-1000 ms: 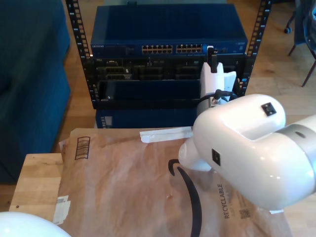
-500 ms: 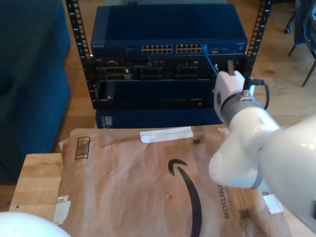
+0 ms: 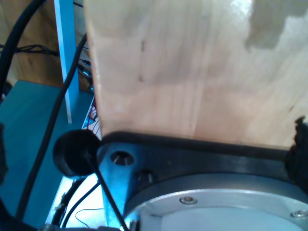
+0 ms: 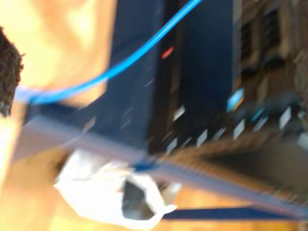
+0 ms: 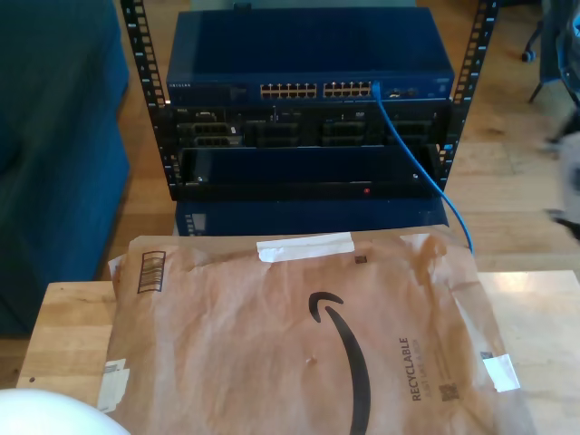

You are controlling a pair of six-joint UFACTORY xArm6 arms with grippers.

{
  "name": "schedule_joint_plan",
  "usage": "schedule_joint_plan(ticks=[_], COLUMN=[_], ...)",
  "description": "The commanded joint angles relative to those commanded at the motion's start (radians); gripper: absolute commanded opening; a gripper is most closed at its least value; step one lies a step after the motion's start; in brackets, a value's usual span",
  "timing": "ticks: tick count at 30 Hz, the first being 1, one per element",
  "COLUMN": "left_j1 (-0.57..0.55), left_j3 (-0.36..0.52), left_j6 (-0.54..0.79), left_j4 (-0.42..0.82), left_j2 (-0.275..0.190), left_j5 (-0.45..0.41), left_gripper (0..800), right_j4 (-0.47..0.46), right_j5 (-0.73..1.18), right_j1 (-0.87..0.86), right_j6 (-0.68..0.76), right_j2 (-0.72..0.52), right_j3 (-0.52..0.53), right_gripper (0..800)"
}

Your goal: Grab the cable and plug it in

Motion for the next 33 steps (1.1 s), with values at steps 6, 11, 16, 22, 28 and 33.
schedule_joint_plan(ticks=[6, 11, 16, 22, 28, 33], left_j1=[0.0, 0.0, 0.0, 0.0, 0.0, 0.0], left_j3=[0.0, 0.0, 0.0, 0.0, 0.0, 0.0], left_j6=[0.0, 0.0, 0.0, 0.0, 0.0, 0.0], left_j4=[0.0, 0.0, 0.0, 0.0, 0.0, 0.0], left_j2=[0.0, 0.0, 0.0, 0.0, 0.0, 0.0], left_j5=[0.0, 0.0, 0.0, 0.0, 0.0, 0.0], left_gripper=[799, 799, 799, 799, 799, 799], right_j4=[-0.026, -0.198, -0.345, -0.358, -0.433, -0.45], right_j5=[0.315, 0.543, 0.694, 0.741, 0.732, 0.64], right_j1=[-0.362, -0.608, -0.778, -0.99, -1.023, -1.068], right_j6=[-0.235, -0.315, -0.474, -0.721, -0.744, -0.767], right_j2=[-0.087, -0.192, -0.293, -0.328, -0.327, -0.339], right_j3=[0.028, 0.106, 0.169, 0.269, 0.324, 0.419], right_gripper=[796, 796, 796, 796, 796, 796])
